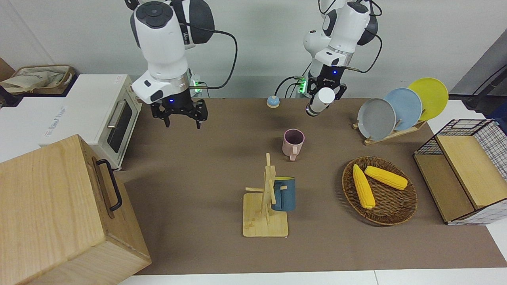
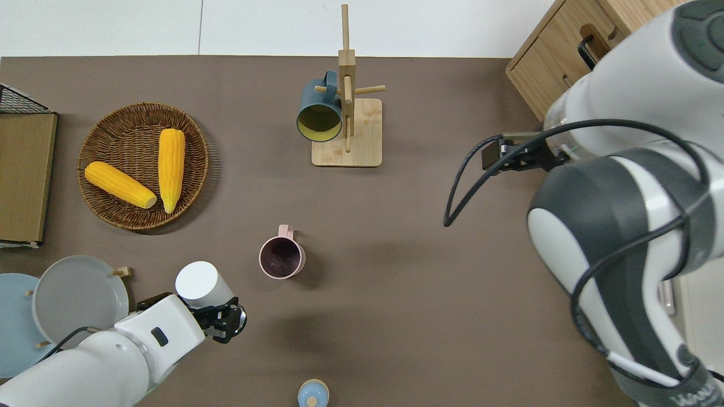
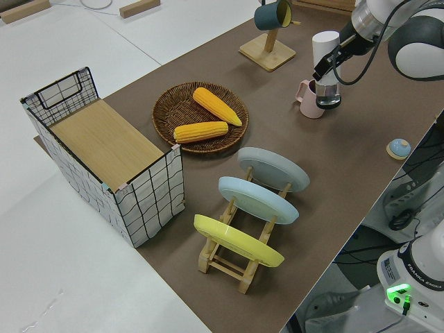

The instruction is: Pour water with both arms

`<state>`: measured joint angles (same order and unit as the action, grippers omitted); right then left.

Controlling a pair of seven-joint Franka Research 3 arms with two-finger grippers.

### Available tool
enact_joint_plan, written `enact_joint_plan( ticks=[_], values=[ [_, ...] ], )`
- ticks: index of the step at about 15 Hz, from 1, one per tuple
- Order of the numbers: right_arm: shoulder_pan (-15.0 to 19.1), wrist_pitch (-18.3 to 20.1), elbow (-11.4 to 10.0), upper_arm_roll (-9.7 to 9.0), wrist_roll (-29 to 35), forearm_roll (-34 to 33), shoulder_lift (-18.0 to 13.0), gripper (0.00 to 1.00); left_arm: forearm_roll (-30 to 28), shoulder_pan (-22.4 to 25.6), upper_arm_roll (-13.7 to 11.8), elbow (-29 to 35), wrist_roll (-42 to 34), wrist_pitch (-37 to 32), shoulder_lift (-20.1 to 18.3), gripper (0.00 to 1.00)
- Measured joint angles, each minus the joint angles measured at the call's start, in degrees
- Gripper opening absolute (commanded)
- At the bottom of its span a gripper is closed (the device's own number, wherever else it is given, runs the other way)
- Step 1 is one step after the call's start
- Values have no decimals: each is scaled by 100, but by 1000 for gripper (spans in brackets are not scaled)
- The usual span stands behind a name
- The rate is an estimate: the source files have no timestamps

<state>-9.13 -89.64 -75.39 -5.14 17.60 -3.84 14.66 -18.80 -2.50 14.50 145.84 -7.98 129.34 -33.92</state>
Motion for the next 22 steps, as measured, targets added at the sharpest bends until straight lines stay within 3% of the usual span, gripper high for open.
enact_joint_plan(
  ticks=[3, 7, 13, 18, 22],
  values=[
    [428, -22, -109, 0, -481, 0, -160, 992, -130, -247, 54, 87, 3, 3, 9, 0],
    [715, -72, -189, -10, -740, 4, -249, 992, -374, -264, 411, 195, 8, 97, 149, 0],
    [838, -89, -203, -14, -808, 56, -265, 992, -383, -254, 691, 214, 57, 403, 829, 0],
    [966, -97, -203, -17, -808, 381, -291, 992, -382, -250, 736, 17, 135, 436, 1227, 0],
    [968, -101, -203, -33, -808, 403, -310, 992, -251, -81, 728, -250, 149, -206, 1303, 0]
  ],
)
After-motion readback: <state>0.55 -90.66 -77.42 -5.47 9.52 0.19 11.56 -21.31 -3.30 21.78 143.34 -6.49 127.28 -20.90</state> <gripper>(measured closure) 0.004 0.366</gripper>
